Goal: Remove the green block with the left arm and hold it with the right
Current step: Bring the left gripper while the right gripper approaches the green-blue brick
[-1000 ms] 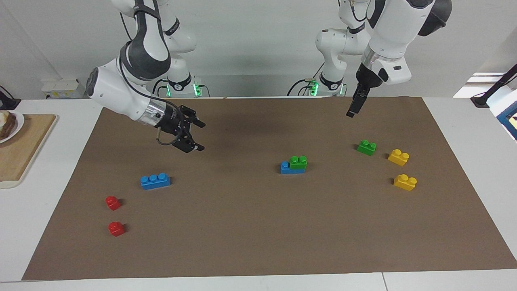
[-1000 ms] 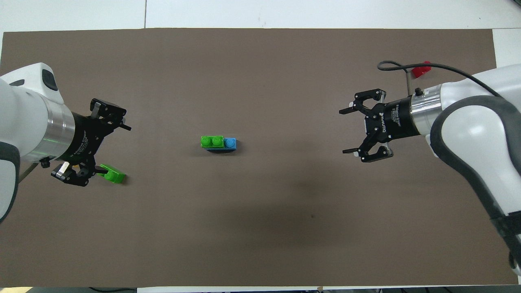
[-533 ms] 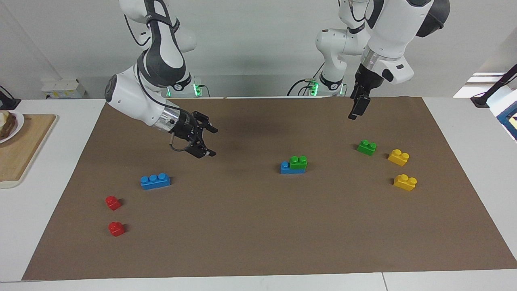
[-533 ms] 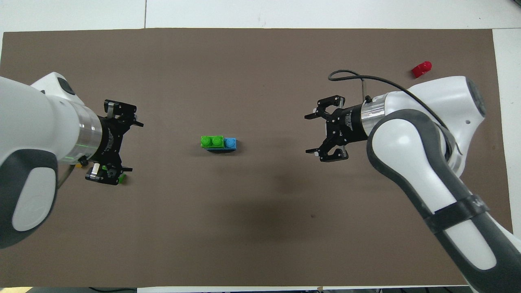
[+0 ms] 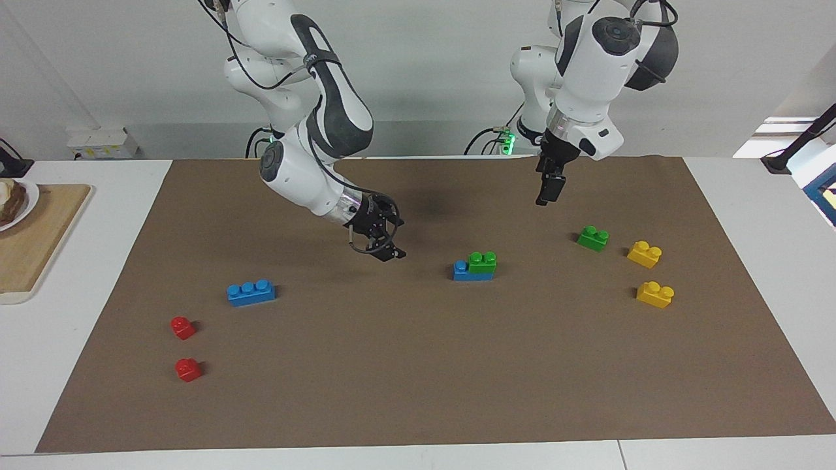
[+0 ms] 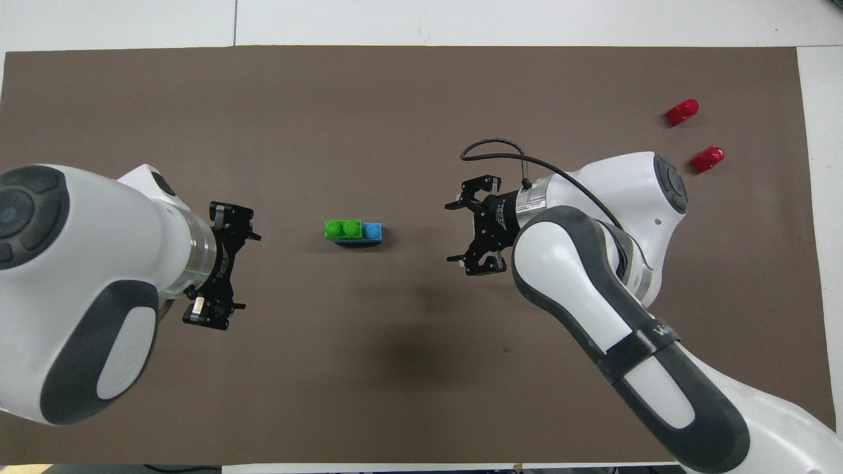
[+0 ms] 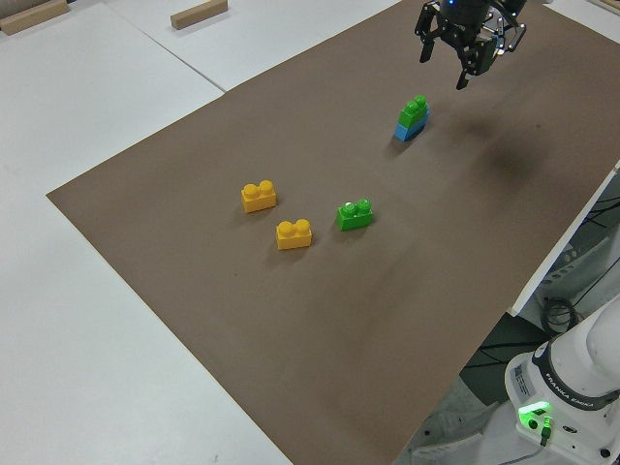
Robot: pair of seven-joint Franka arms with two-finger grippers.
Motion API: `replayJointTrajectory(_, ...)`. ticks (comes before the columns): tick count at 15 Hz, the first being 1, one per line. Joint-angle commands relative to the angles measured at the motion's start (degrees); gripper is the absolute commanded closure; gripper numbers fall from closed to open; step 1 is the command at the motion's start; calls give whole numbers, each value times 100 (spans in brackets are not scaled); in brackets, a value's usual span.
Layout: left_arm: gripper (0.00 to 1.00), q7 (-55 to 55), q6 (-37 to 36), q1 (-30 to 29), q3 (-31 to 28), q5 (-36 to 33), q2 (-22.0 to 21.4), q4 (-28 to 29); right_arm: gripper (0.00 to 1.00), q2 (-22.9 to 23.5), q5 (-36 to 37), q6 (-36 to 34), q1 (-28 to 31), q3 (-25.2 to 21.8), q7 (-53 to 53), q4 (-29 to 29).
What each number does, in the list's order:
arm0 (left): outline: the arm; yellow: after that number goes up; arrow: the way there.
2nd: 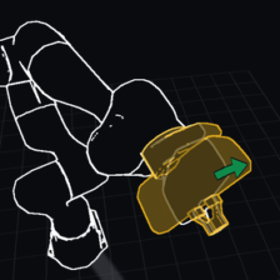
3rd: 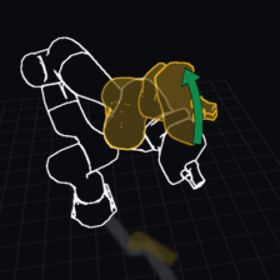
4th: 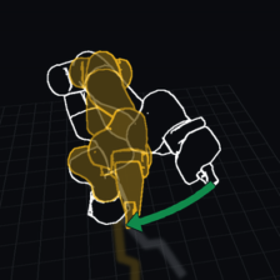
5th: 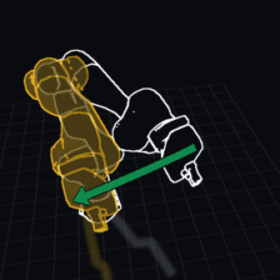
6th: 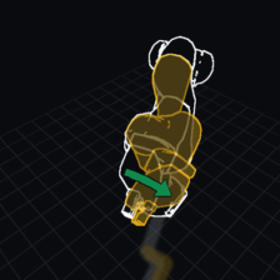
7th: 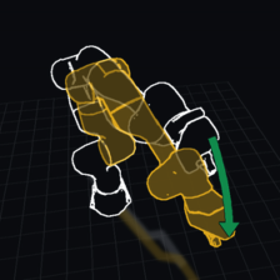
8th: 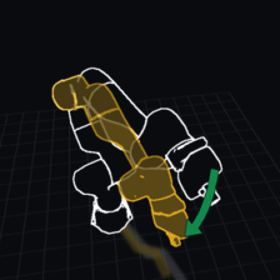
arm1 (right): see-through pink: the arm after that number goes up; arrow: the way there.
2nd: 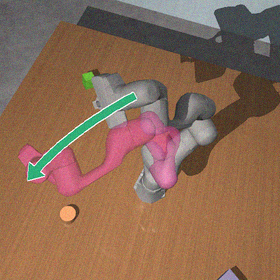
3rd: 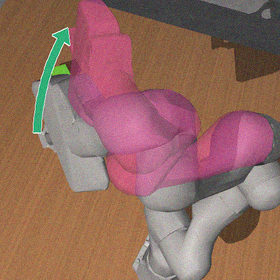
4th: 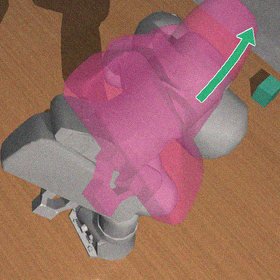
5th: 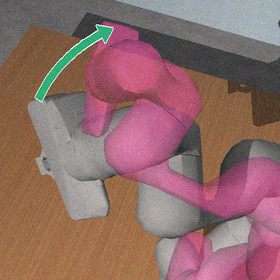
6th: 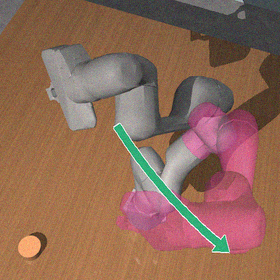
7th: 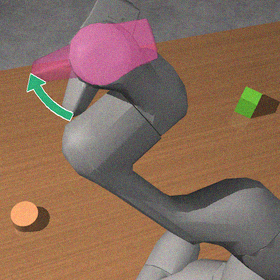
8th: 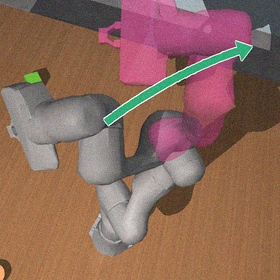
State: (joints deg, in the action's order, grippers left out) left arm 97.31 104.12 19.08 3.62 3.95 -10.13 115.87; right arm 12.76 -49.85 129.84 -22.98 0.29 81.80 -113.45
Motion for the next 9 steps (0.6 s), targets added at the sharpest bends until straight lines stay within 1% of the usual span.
replayJointTrajectory(1, 0, 533, 346, 359, -63, 62, -489, 699, 5, 218, -392, 410, -206, -2, 11, -2)
replayJointTrajectory(3, 0, 762, 390, 526, -63, 62, -490, 709, 5, 420, -568, 524, -224, 7, 3, 147)
replayJointTrajectory(5, 0, 964, 539, 614, -63, 70, -472, 822, 5, 604, -736, 630, -434, 7, 11, 358)
replayJointTrajectory(7, 0, 1052, 950, 685, -72, 70, -420, 1016, 5, 745, -876, 875, -557, 7, 12, 446)
replayJointTrajectory(9, 0, 1149, 1276, 676, -72, 70, -262, 1078, 5, 903, -903, 1060, -689, 7, 20, 569)
